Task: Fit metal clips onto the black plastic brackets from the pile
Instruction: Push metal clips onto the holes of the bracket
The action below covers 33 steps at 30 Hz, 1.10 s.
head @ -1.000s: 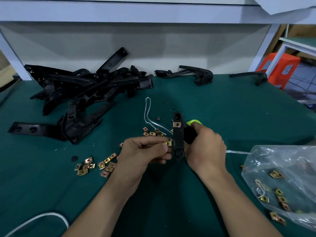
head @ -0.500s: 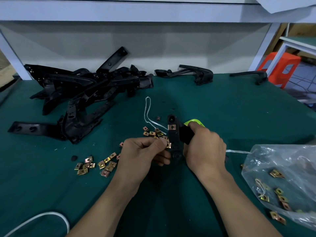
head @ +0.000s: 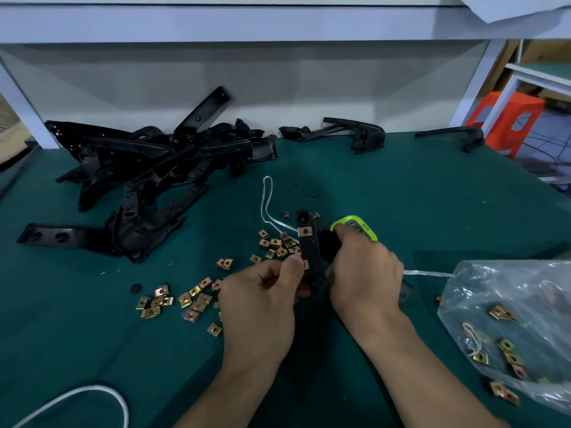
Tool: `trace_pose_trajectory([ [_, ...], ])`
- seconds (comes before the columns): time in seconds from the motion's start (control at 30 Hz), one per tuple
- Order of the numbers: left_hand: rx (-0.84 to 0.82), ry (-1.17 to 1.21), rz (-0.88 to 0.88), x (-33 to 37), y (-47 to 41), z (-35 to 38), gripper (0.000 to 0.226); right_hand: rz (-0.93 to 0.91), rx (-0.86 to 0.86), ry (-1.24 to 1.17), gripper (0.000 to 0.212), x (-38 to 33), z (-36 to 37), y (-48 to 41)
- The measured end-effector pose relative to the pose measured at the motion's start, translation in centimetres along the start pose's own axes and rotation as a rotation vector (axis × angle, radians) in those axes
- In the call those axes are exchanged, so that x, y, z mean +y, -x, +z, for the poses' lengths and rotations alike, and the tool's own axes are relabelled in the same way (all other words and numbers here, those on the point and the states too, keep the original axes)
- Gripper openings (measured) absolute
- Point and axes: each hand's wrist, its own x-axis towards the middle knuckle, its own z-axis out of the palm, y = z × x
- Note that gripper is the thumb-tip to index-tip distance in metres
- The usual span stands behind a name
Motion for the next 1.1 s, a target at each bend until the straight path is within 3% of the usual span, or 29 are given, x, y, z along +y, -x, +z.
trace_pose_trajectory([
  [0.17, 0.062, -0.082, 0.046, 1.2, 1.1, 0.1, 0.023, -0.016, -0.019, 0.035, 0.028, -0.4, 0.2, 0.1],
  [0.3, 0.098, -0.232, 0.118, 1.8, 1.7, 0.0, 0.036, -0.072, -0.034, 0.051, 0.022, -1.1, 0.0, 0.4],
  [0.57, -0.018, -0.555, 0.170, 1.8, 2.2, -0.3, 0.046, -0.079, -0.110, 0.031, 0.013, -1.2, -0.3, 0.4],
  [0.77, 0.031, -0.548, 0.130, 1.0, 1.2, -0.8, 0.008, -0.039, -0.128, -0.001, 0.031, -1.7, 0.2, 1.0],
  [0.93, 0.050, -0.548, 0.130, 0.3, 0.3, -1.2, 0.022, -0.020, -0.054, -0.057, 0.035, -1.8, 0.8, 1.1],
  [1.1, 0.084, -0.531, 0.117, -0.3, -0.3, -0.7, 0.026, -0.047, -0.045, -0.206, 0.025, -1.3, 0.8, 0.8],
])
